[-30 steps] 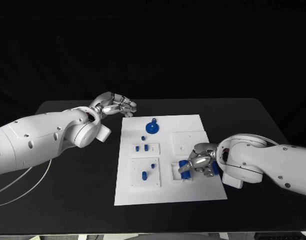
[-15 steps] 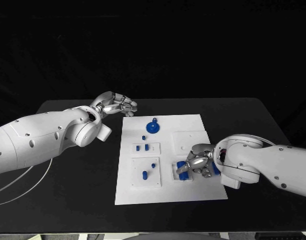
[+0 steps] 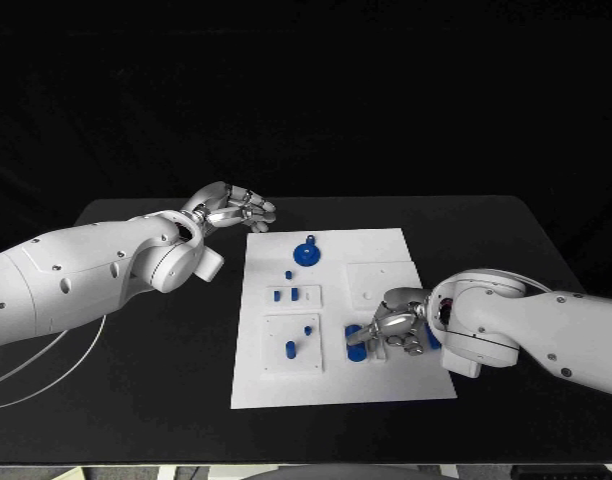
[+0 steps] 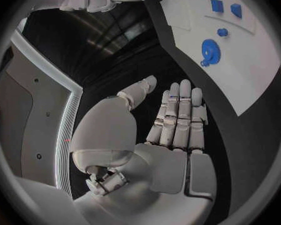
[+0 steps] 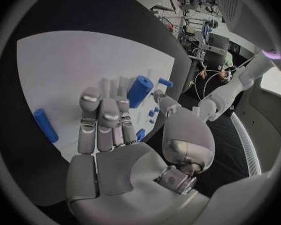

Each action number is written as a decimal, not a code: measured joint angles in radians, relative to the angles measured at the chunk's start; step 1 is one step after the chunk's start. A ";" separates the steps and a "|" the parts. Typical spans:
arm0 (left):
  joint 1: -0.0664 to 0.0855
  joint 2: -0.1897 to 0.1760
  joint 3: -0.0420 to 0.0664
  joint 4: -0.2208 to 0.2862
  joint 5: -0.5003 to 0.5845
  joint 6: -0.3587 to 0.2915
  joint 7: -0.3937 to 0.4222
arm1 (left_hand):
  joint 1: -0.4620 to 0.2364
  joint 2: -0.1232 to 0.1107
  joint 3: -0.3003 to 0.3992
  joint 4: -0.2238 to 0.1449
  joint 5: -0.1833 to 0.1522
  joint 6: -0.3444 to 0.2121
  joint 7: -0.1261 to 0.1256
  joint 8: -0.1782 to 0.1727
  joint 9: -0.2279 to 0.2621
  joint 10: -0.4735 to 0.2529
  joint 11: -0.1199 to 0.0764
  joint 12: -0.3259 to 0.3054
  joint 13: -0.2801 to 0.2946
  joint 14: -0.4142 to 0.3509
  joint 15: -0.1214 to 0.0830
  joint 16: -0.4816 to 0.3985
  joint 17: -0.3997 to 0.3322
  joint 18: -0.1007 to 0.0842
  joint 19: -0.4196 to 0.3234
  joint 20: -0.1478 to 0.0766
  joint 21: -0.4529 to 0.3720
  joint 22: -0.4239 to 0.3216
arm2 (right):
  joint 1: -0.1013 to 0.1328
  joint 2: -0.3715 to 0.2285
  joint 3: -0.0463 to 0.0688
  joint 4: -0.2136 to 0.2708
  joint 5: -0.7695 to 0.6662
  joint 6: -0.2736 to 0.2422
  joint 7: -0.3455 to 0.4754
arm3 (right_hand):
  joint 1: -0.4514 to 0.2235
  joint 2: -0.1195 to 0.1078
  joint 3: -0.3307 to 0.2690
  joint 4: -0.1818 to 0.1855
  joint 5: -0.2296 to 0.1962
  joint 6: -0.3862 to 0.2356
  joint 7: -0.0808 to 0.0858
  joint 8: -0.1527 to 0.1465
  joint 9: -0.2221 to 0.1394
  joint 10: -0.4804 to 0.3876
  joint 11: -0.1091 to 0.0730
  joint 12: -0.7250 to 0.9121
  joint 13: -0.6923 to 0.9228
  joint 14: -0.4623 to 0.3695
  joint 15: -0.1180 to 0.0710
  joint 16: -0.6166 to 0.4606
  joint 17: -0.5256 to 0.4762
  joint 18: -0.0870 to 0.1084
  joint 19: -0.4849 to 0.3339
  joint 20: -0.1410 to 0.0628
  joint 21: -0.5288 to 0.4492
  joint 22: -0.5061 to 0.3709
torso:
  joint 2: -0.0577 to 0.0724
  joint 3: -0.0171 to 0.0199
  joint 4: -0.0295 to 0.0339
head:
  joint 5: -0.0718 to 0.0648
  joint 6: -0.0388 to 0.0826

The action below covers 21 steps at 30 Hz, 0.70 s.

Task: Assemble the parts on the task board

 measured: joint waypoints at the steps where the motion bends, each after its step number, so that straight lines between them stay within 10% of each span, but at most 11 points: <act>1: 0.000 0.000 0.000 0.000 0.000 0.000 0.000 | 0.000 0.000 0.000 0.000 0.000 0.000 0.000 0.000 0.000 0.000 0.000 0.000 0.000 0.000 0.000 0.000 0.000 0.000 0.000 0.000 0.000 0.000 | 0.000 0.000 0.000 0.000 -0.002 0.000 0.000 | -0.005 0.005 -0.022 -0.013 0.000 -0.001 -0.001 -0.002 0.001 0.000 0.000 0.000 0.001 -0.002 -0.002 -0.001 0.000 0.000 -0.004 -0.003 0.000 0.000 | 0.000 0.0000 0.0000 | 0.000 0.000; 8: 0.000 0.000 0.000 0.000 0.000 0.000 0.000 | 0.000 0.000 0.000 0.000 0.000 0.000 0.000 0.000 0.000 0.000 0.000 0.000 -0.001 0.000 0.000 0.000 0.001 0.000 0.000 0.000 0.000 0.000 | 0.000 -0.008 0.001 0.002 -0.012 -0.003 0.004 | -0.039 0.039 -0.129 -0.100 0.000 -0.002 -0.002 -0.011 0.006 0.000 0.000 -0.012 0.007 -0.004 -0.003 -0.006 0.001 0.000 -0.014 -0.011 -0.006 0.000 | 0.000 -0.0001 -0.0001 | 0.001 -0.001; 21: 0.000 -0.002 0.000 0.000 0.000 0.000 0.000 | 0.000 0.000 0.000 0.000 0.000 0.000 0.000 0.004 0.000 0.000 0.000 0.000 -0.001 0.000 0.000 0.000 0.002 0.000 0.000 0.000 0.000 0.001 | 0.000 -0.051 0.000 0.032 -0.026 0.012 0.056 | 0.037 0.086 -0.117 -0.185 0.000 -0.003 -0.004 -0.012 0.011 0.000 0.000 -0.013 0.015 -0.004 -0.003 -0.010 0.001 -0.003 -0.010 -0.015 -0.006 0.000 | 0.000 0.0000 -0.0008 | 0.002 -0.002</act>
